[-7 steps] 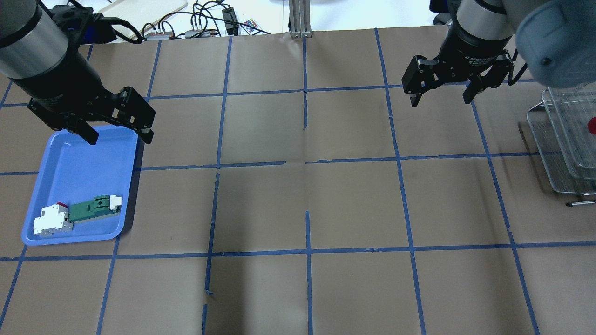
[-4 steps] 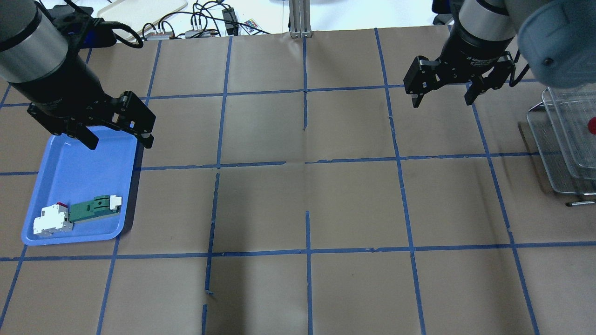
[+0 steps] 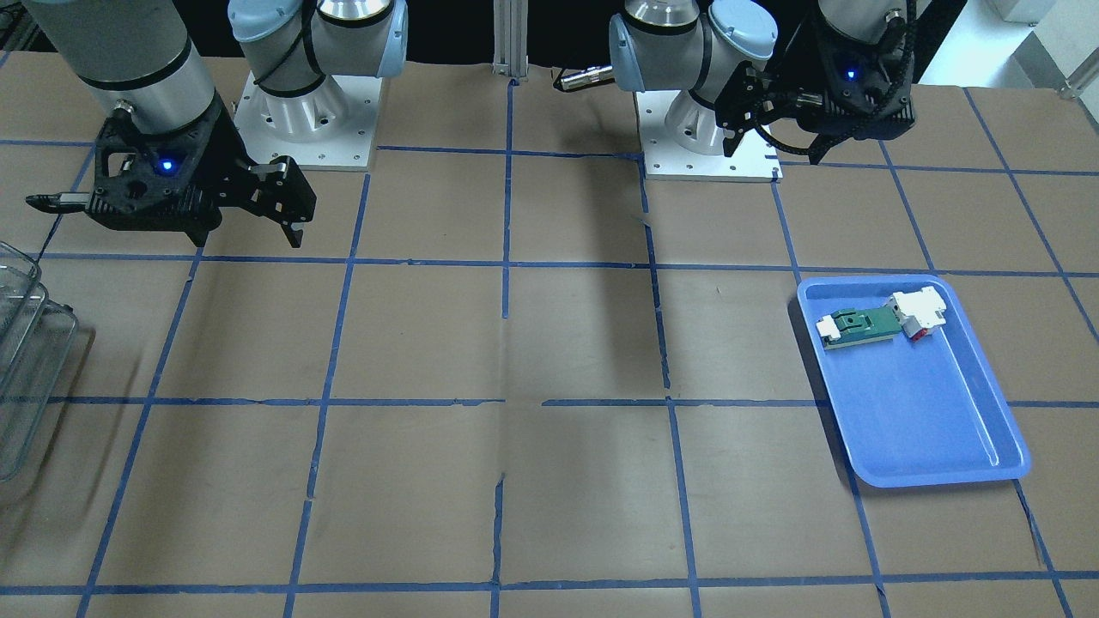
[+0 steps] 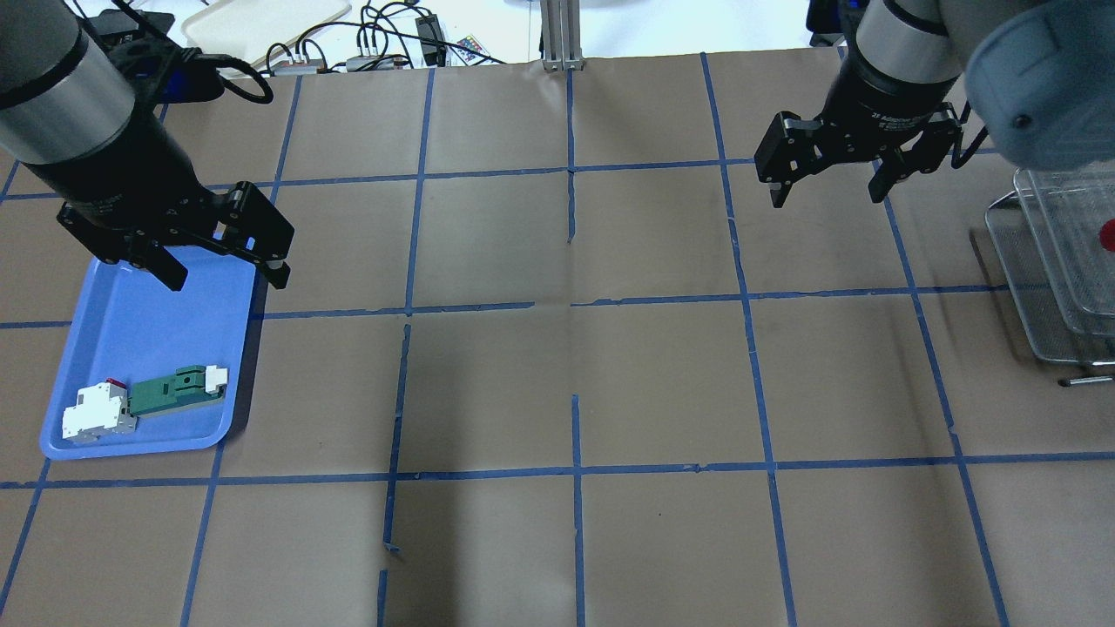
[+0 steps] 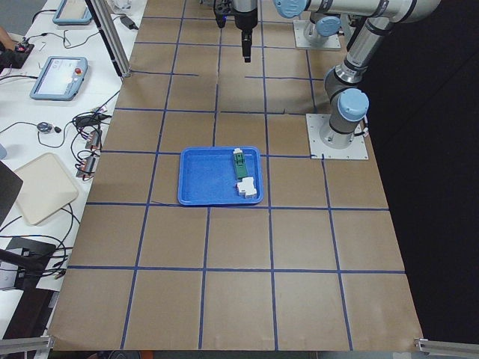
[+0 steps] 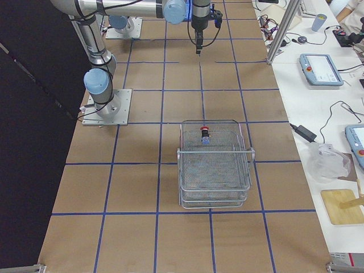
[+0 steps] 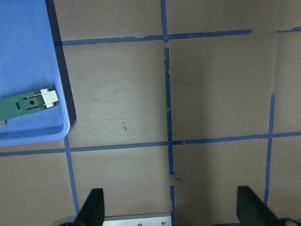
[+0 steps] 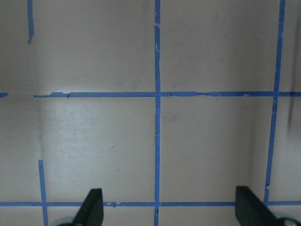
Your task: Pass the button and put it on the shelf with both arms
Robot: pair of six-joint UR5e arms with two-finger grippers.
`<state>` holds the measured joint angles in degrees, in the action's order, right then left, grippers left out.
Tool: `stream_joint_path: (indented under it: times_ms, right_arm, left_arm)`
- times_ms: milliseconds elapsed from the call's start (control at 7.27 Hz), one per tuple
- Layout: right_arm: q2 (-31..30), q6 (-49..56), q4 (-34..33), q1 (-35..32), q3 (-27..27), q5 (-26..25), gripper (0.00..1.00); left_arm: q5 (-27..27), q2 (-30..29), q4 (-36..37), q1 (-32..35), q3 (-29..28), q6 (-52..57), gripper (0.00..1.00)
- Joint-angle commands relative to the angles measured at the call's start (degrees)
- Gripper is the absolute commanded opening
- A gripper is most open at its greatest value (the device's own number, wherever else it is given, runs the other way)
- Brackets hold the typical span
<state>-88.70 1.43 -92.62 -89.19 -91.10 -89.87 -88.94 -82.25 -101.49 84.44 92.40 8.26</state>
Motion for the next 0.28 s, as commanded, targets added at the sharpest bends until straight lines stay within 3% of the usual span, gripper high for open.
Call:
stream_joint_path:
  times_ms: [0,138]
  right_arm:
    - [-0.2,0.5,-0.6,0.0,0.4,0.7,1.0]
    - [-0.2,0.5,-0.6,0.1,0.6,0.7,1.0]
  left_arm:
    - [0.0,-0.1,0.1,0.0,0.5,0.0,1.0]
    - [0.0,-0.2,0.1,-0.1,0.5,0.0,1.0]
